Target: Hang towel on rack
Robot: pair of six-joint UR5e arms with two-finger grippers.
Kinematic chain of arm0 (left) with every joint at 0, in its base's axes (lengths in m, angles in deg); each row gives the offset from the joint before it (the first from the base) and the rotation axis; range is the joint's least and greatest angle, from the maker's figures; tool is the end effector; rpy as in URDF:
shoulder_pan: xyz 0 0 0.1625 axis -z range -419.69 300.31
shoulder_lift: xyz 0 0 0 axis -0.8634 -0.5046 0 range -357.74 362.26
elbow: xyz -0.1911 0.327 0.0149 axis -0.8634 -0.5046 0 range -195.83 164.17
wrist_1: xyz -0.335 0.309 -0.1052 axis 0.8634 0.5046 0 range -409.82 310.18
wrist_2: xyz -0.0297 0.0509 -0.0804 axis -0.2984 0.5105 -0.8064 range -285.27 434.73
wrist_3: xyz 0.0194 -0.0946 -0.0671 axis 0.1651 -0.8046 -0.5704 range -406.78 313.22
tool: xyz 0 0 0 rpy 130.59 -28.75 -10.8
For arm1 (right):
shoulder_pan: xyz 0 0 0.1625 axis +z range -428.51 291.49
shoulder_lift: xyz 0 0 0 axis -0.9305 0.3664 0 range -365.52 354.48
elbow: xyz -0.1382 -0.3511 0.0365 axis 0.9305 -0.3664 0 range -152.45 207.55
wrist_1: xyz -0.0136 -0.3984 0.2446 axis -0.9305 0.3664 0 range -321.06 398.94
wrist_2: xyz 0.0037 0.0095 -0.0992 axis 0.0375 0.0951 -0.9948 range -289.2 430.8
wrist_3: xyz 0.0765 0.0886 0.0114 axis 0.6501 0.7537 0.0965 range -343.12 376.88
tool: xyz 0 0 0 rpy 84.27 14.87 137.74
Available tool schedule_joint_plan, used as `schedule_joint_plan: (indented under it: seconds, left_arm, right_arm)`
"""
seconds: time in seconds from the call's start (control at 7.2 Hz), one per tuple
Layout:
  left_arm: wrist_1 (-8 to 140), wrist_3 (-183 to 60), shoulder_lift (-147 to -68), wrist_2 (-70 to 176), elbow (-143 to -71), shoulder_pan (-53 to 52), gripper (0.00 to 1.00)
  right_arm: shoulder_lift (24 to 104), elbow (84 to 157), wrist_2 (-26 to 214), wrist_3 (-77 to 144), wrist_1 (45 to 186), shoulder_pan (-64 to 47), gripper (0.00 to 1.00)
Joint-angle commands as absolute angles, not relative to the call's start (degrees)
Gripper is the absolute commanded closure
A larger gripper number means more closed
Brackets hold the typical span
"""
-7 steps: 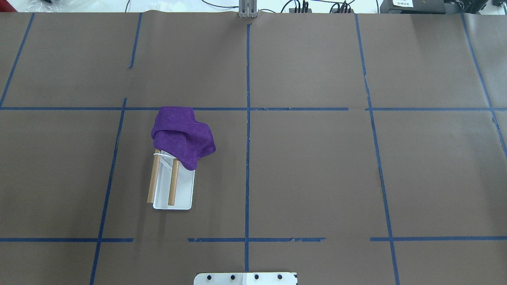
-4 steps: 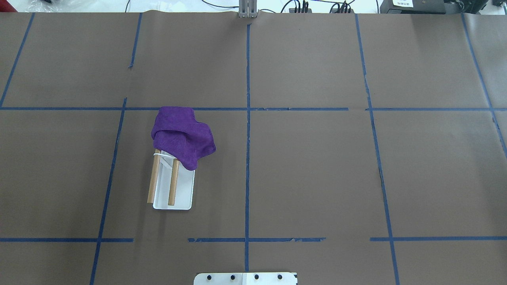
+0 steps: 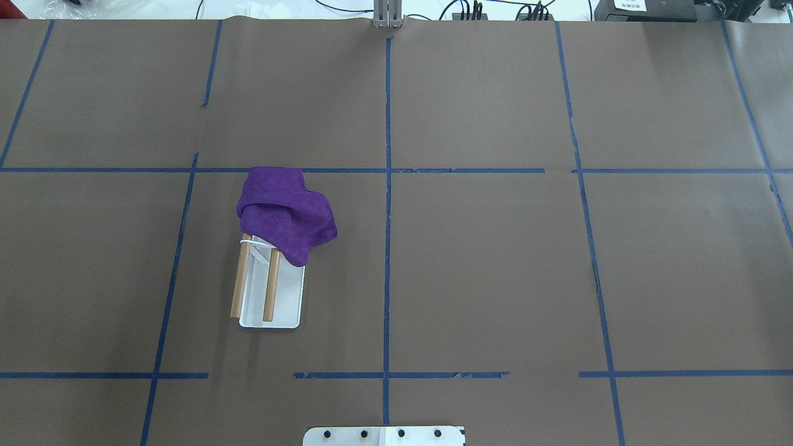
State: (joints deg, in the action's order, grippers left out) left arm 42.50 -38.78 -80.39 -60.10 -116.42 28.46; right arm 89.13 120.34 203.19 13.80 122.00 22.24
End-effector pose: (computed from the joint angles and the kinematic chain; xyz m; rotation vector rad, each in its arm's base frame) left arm -0.0341 -0.5078 0.5865 0.1342 0.7770 0.2008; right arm 0.0608 -0.5235 0.6325 0.1092 -0.7362 -0.0714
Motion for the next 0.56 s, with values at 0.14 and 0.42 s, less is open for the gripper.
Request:
schedule_joint_plan:
  seconds: [0.14,0.42]
  left_arm:
    - [42.55,-38.79,-80.27,-60.1,-116.81,28.46,0.0]
    - [42.55,-38.79,-80.53,-60.1,-116.73,28.46,0.0]
  right_arm:
    - [89.14,120.37,203.08,13.89,122.0,22.2,0.0]
    - [89.14,120.45,203.25,13.89,122.0,22.2,0.0]
